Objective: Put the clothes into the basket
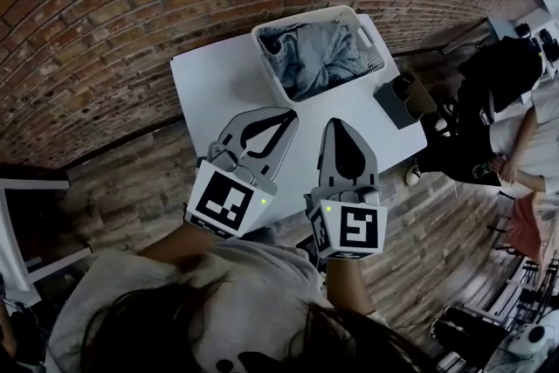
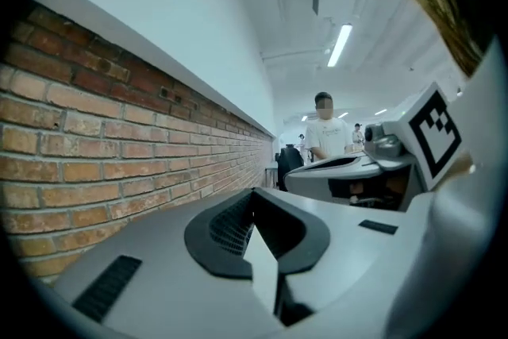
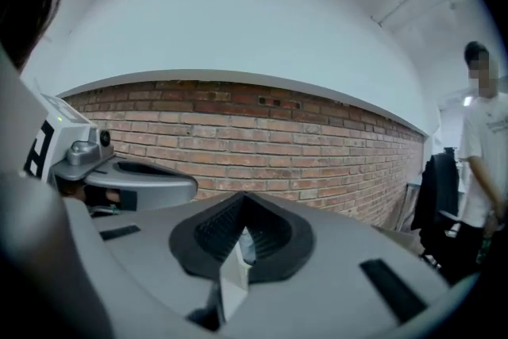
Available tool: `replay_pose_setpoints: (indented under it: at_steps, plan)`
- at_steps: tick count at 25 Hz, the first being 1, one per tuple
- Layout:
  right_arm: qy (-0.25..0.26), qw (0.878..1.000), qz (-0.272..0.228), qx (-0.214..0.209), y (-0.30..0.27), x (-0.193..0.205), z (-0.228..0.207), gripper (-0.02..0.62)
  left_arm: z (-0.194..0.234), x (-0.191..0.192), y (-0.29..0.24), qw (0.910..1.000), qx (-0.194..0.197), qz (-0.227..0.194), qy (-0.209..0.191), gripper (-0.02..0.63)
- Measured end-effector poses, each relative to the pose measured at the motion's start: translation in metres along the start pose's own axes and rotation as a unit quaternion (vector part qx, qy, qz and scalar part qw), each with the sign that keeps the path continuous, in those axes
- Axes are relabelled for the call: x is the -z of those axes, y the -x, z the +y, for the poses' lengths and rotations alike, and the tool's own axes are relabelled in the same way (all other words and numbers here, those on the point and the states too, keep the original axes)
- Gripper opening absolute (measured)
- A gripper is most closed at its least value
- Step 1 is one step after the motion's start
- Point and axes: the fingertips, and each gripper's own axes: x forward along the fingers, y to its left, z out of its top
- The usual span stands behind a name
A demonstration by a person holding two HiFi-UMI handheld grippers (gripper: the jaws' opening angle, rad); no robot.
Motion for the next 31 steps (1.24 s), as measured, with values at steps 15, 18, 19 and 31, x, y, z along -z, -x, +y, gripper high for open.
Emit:
replay_pose_setpoints:
  at_steps: [15, 18, 19, 31]
  plan:
    - [-0.009, 1.0, 0.011, -0.021, 0.051, 0.011, 0.049, 0.005, -0.032, 0.01, 0.05, 0.9998, -0.002, 0.019, 0.006, 0.007]
    - [-0.027, 0.999, 0.017, -0.022, 0.053, 0.017, 0.051, 0.005, -0.035, 0.009, 0.051, 0.9998, 0.002, 0.017, 0.008, 0.007]
    - [-0.033, 0.999, 0.02, -0.022, 0.054, 0.019, 0.052, 0.005, -0.036, 0.01, 0.05, 0.9998, 0.005, 0.018, 0.011, 0.008]
    - [-0.038, 0.998, 0.024, -0.034, 0.062, 0.023, 0.053, 0.005, -0.045, 0.015, 0.056, 0.9994, 0.009, 0.025, 0.023, 0.008]
